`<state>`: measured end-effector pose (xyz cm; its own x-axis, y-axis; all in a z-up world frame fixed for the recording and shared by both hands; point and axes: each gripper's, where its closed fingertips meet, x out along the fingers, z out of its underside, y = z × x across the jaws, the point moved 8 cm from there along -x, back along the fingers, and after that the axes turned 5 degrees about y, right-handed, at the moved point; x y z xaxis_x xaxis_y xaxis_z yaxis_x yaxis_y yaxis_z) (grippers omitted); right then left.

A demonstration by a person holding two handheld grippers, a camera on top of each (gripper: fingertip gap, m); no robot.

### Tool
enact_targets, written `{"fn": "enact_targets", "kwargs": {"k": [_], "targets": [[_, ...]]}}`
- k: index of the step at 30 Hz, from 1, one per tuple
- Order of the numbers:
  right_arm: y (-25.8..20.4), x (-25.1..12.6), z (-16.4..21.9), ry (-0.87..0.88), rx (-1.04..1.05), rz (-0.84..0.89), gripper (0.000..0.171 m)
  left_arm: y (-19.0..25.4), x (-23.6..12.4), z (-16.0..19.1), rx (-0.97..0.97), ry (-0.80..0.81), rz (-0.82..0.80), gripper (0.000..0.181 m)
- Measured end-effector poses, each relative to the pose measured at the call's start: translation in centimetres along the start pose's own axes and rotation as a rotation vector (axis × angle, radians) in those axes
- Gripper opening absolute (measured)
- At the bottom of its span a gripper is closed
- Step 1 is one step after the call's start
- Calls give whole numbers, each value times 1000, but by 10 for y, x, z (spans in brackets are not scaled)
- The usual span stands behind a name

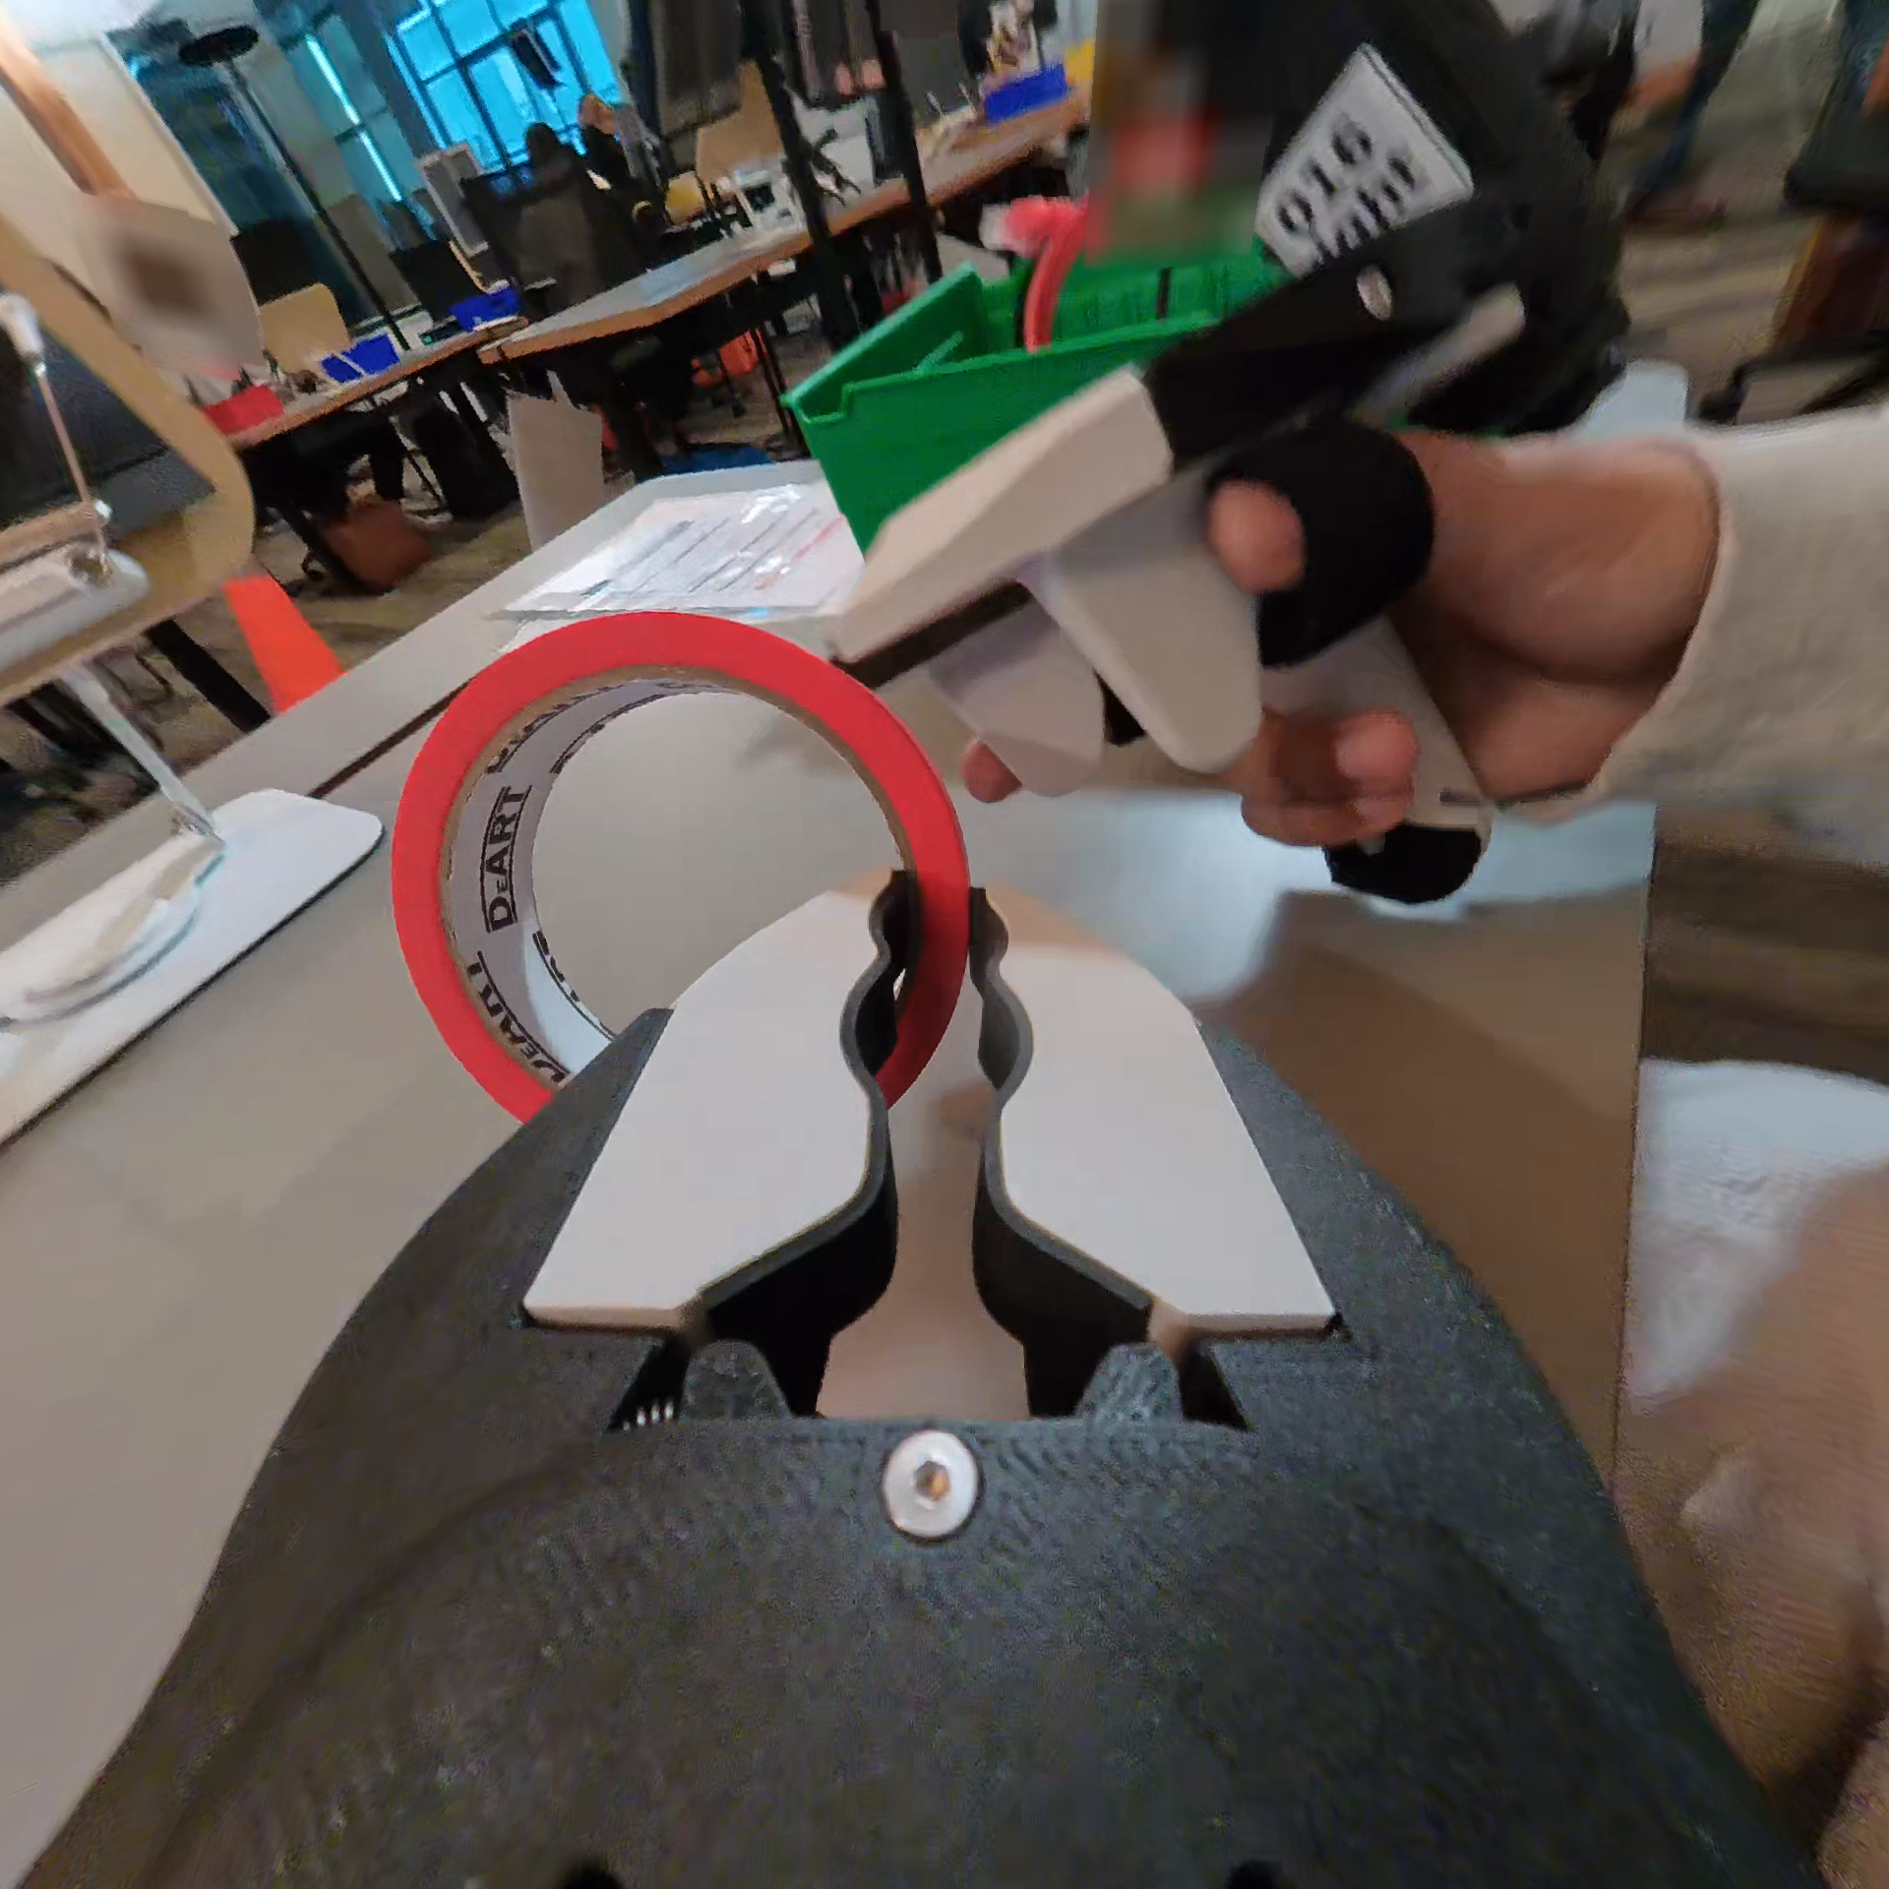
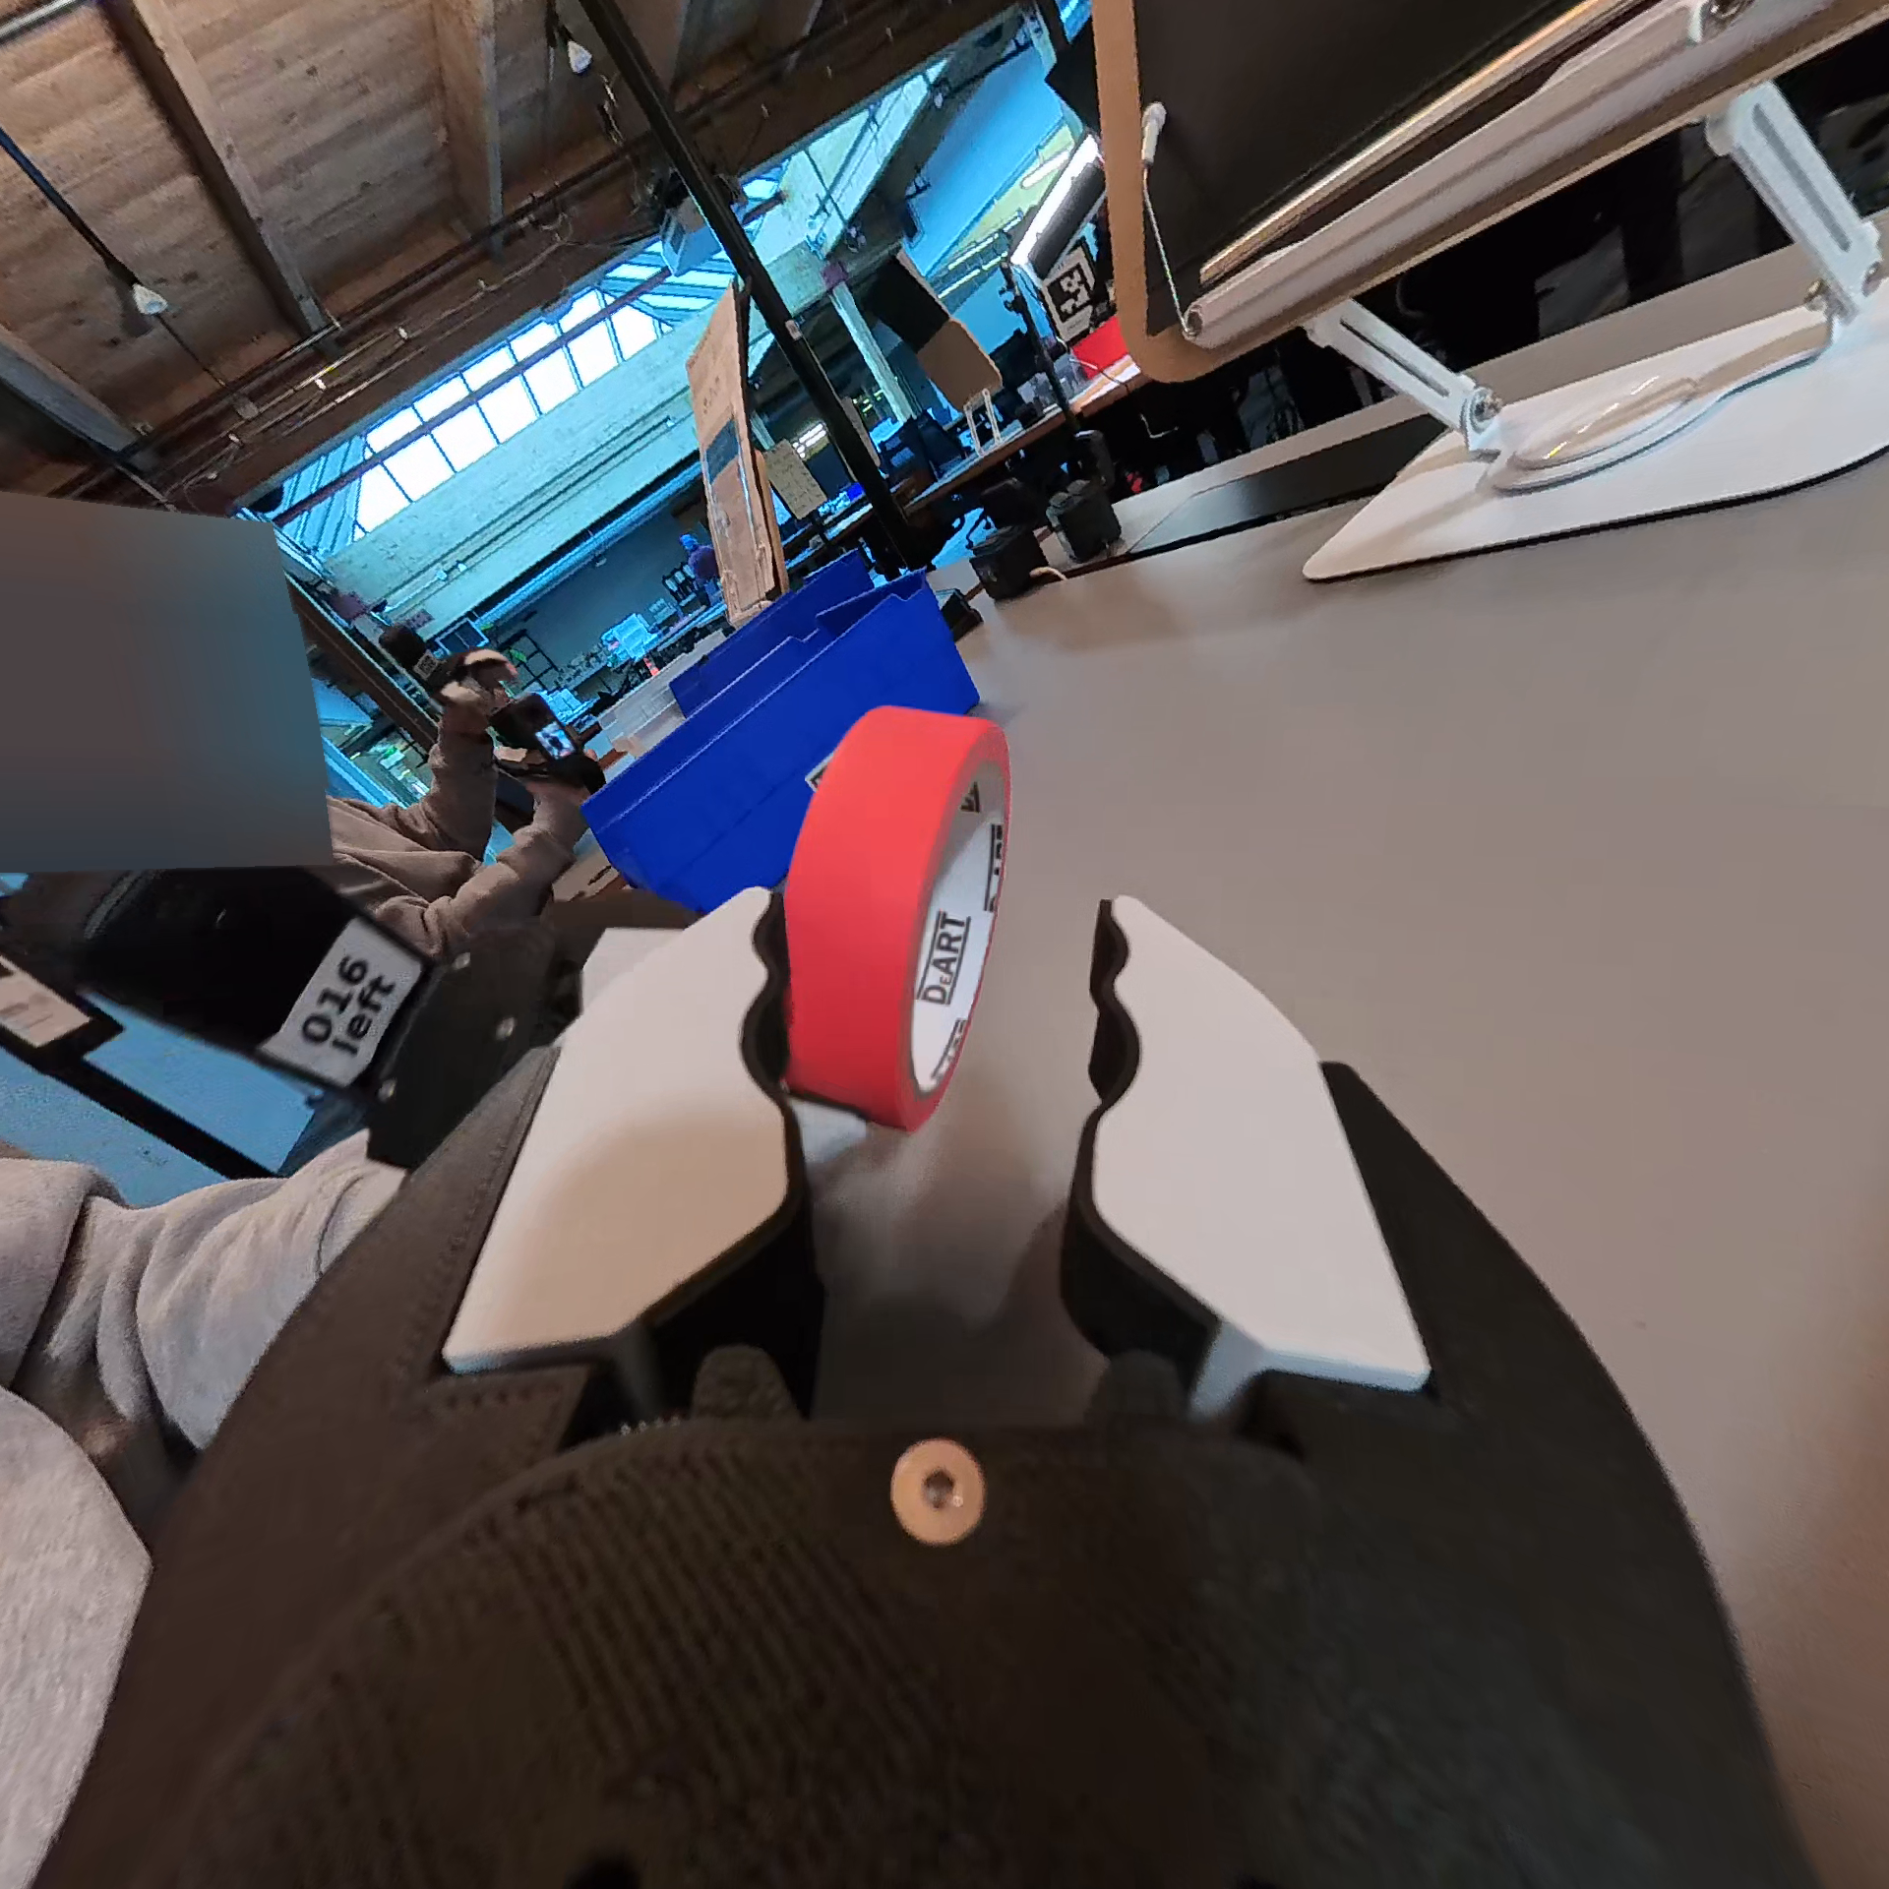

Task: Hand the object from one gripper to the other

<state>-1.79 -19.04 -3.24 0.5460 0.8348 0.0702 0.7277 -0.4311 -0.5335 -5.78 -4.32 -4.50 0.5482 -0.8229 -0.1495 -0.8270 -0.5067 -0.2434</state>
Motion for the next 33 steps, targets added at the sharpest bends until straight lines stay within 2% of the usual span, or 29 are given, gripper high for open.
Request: {"fn": "enact_targets", "kwargs": {"k": [10,17,22,26,33], "targets": [[-1,2,3,-27,1,-13,53,-32,-12,1,-484,181,69,11],[-4,5,7,-53,-4,-35,53,-47,-18,5,-878,352,229,11],[-6,8,11,-86,-8,-53,55,-60,-27,6,-1232,596,465,11],[-11,11,14,-86,-13,-95,70,-65,-28,12,-1313,632,484,11],[-20,18,21,-88,-189,-65,119,-57,-23,9,-1298,568,557,11]]}}
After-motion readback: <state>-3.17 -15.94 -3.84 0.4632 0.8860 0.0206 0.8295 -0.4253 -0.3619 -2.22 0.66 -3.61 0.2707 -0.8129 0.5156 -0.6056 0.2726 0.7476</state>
